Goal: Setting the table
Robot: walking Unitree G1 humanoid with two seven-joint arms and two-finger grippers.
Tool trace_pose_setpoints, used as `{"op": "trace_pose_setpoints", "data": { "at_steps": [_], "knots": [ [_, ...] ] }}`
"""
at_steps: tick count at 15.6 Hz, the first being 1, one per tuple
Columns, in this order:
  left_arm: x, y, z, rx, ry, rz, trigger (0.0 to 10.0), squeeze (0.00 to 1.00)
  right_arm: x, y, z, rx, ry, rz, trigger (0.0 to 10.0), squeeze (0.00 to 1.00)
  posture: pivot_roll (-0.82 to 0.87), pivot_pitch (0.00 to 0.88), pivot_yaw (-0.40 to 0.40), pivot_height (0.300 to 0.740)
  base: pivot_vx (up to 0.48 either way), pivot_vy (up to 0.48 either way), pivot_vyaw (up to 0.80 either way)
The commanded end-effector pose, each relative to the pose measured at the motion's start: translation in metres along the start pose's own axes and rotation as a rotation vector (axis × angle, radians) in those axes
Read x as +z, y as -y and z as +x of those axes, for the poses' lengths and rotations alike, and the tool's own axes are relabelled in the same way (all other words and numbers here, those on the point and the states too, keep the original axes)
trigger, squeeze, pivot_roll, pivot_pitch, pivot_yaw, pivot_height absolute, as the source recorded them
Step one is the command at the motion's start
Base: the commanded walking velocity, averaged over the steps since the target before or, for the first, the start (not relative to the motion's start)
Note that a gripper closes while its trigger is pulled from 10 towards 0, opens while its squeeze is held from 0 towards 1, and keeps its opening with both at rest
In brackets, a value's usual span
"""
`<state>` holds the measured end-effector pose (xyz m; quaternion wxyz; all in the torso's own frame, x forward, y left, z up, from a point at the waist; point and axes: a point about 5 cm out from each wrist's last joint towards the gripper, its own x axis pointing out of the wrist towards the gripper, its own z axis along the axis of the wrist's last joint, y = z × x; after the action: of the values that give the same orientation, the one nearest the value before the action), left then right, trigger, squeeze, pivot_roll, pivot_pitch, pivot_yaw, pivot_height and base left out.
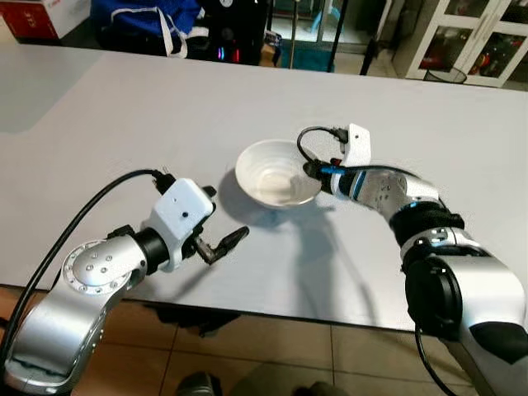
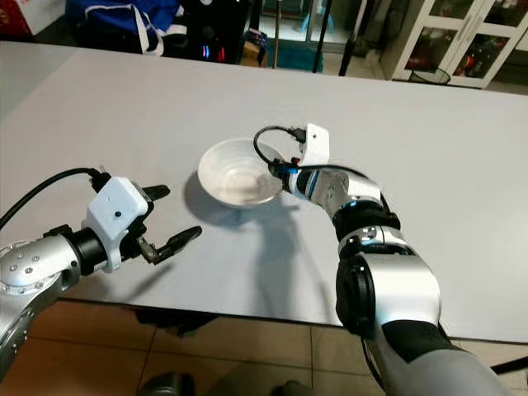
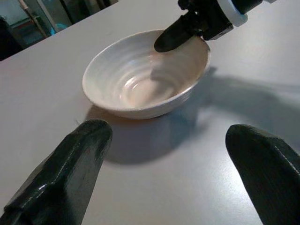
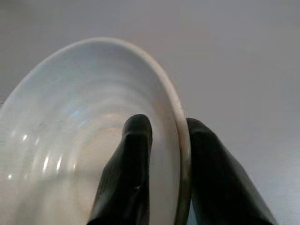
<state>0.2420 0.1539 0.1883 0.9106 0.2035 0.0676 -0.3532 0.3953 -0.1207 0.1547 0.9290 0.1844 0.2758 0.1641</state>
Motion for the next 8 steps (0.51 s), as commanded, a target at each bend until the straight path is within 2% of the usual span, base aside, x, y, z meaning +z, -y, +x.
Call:
{"op": "trace_pose_setpoints", "data": {
  "at_steps": [1, 2, 3, 6, 7, 8],
  "knots": [
    [0.002, -0.002, 0.0, 0.009, 0.015, 0.012, 10.0, 0.0, 0.011, 0.003, -0.006, -0.012, 0.025, -0.036, 10.0, 0.5, 0.04, 0.027, -0.034, 0.74, 0.0, 0.0, 0.0],
    [0.003, -0.002, 0.001, 0.01, 0.026, 0.008, 10.0, 0.0, 0.014, 0.004, -0.009, -0.005, 0.035, -0.045, 10.0, 0.0, 0.03, 0.016, -0.033, 0.74, 0.0, 0.0, 0.0],
    [0.004, -0.002, 0.002, 0.01, 0.036, 0.003, 10.0, 0.0, 0.017, 0.005, -0.013, 0.002, 0.044, -0.043, 10.0, 0.0, 0.03, 0.009, -0.033, 0.74, 0.0, 0.0, 0.0],
    [0.009, 0.003, 0.001, 0.018, 0.084, -0.026, 10.0, 0.0, 0.028, 0.008, -0.041, 0.038, 0.181, -0.076, 10.0, 0.0, 0.03, 0.0, -0.04, 0.74, 0.0, 0.48, 0.0],
    [0.005, 0.01, 0.001, 0.009, 0.076, -0.038, 10.0, 0.0, 0.019, 0.01, -0.054, 0.061, 0.166, -0.028, 10.0, 0.0, 0.02, 0.0, -0.039, 0.74, 0.0, 0.48, 0.0],
    [0.002, 0.013, 0.001, 0.008, 0.07, -0.041, 10.0, 0.0, 0.009, 0.015, -0.055, 0.041, 0.146, -0.028, 10.0, 0.0, 0.02, 0.0, -0.042, 0.74, 0.0, 0.48, 0.0]
  ]
}}
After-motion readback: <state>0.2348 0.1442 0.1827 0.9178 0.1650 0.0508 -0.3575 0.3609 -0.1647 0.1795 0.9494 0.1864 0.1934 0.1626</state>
